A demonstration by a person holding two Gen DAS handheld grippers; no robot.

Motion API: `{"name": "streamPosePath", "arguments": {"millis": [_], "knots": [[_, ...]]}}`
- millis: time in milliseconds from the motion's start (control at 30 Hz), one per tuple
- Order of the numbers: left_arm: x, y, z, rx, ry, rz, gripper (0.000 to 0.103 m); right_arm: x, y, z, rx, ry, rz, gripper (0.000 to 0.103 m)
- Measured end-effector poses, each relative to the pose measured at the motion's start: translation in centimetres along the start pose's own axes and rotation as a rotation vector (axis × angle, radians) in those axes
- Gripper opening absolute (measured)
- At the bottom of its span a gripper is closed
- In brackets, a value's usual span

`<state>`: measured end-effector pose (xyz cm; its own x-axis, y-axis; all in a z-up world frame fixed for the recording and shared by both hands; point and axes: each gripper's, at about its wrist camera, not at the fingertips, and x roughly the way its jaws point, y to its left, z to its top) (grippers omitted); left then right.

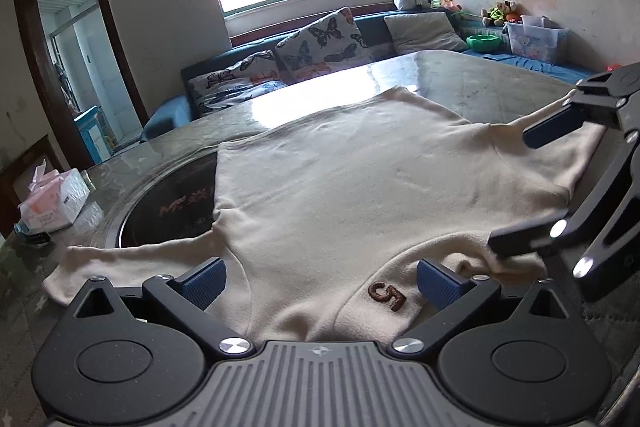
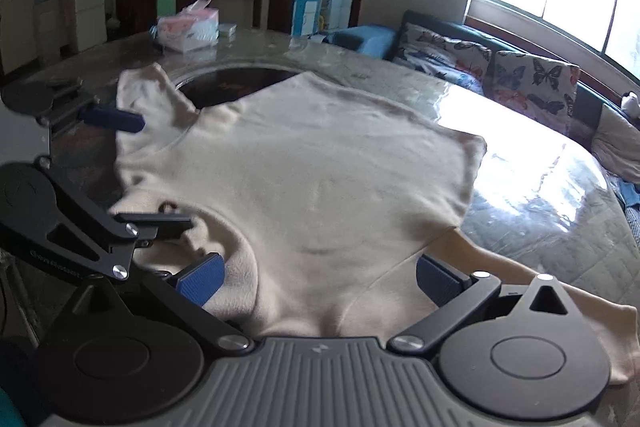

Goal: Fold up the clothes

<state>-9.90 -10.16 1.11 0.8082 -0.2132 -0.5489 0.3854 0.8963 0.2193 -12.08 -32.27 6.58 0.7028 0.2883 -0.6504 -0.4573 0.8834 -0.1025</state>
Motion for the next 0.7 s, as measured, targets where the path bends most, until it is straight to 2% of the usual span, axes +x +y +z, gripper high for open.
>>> {"name": "streamPosePath", "arguments": {"millis": [233,533,633,700], "knots": [[-0.5,-0.3,1.5,-0.001,-0.035,-0.019,0.103,-2.6,-3.0,-1.2,0.133,-0.037,-0.057,0.103],[-0.3,-2.5,2.8,0.025,-0.056,-0.071,0.103,-4.5,-11.4,-5.9,0.467,-0.031,-0.272,0.103],[-0.1,-3.3,3.0,0.036,-0.053,-0.082,0.103,-4.9,-13.8,-7.3,0.538,-0.028,-0.335,0.102],[0.0,-3.7,3.1,0.045,-0.051,-0.088,0.103,-5.1,-15.5,-8.4,0.586,-0.023,-0.379,0.098]]}}
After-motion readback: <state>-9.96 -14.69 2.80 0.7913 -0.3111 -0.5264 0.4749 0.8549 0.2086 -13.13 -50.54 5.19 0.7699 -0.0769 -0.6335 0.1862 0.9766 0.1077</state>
